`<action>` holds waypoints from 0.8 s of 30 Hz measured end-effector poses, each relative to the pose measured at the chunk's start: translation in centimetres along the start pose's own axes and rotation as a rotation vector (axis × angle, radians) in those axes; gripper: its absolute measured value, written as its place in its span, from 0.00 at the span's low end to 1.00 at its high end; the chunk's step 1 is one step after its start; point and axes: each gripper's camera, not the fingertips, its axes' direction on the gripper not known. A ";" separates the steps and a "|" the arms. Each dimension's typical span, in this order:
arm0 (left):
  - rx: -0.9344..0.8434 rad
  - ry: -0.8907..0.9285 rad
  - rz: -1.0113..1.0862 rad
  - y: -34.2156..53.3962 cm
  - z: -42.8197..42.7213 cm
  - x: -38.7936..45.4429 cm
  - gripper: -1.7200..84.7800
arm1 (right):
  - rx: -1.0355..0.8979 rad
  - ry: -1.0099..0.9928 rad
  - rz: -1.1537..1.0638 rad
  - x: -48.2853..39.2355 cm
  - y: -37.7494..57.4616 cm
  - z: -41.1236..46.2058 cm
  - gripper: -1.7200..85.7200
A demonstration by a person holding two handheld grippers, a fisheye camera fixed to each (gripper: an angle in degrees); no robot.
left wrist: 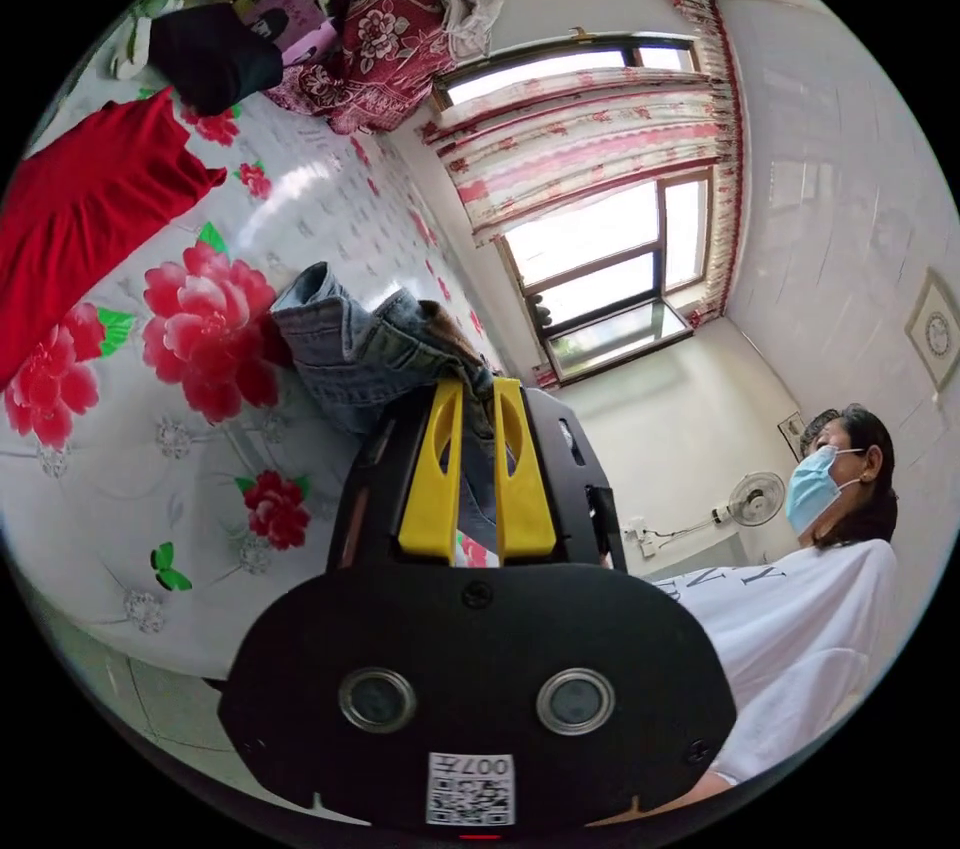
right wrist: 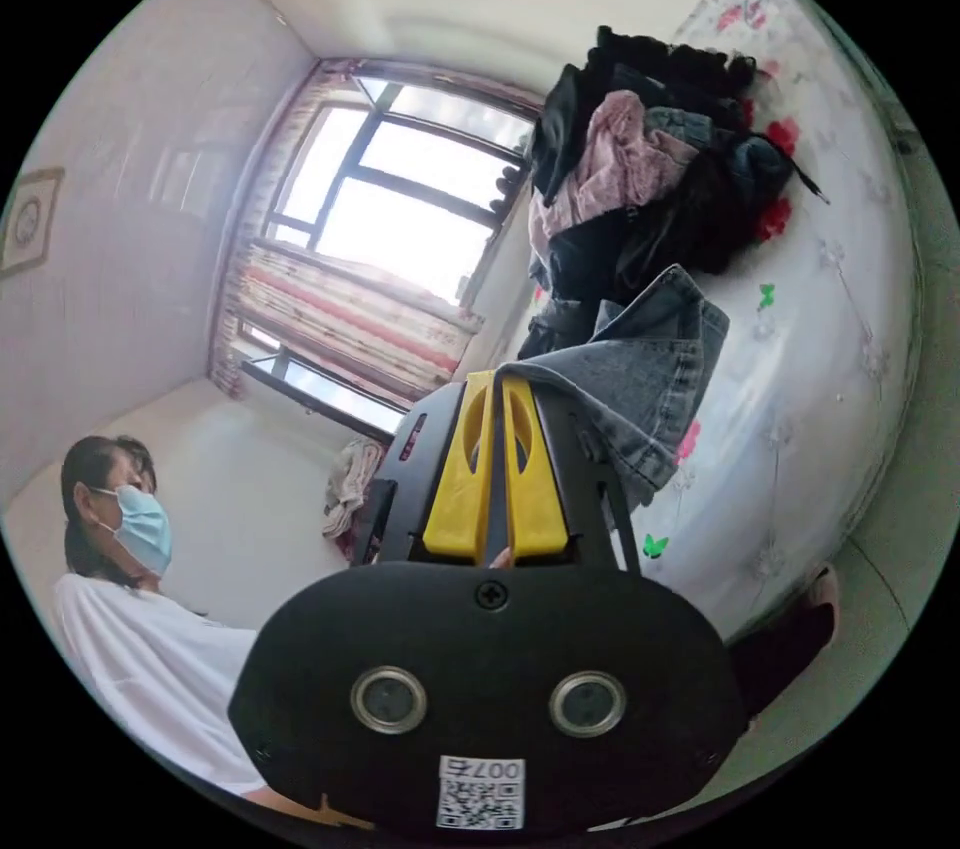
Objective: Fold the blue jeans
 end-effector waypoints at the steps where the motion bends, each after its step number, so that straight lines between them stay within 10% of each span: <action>1: 0.008 -0.035 0.008 -0.5 0.4 0.5 0.08 | -0.014 0.019 -0.039 -1.3 -0.4 1.0 0.02; 13: -0.074 -0.530 -0.046 -13.4 25.7 -1.9 0.10 | -0.375 0.458 -0.097 0.6 -10.2 32.0 0.08; 24: -0.233 -0.781 0.271 -5.1 30.3 1.6 0.11 | -0.361 0.791 -0.060 9.6 -7.7 29.3 0.11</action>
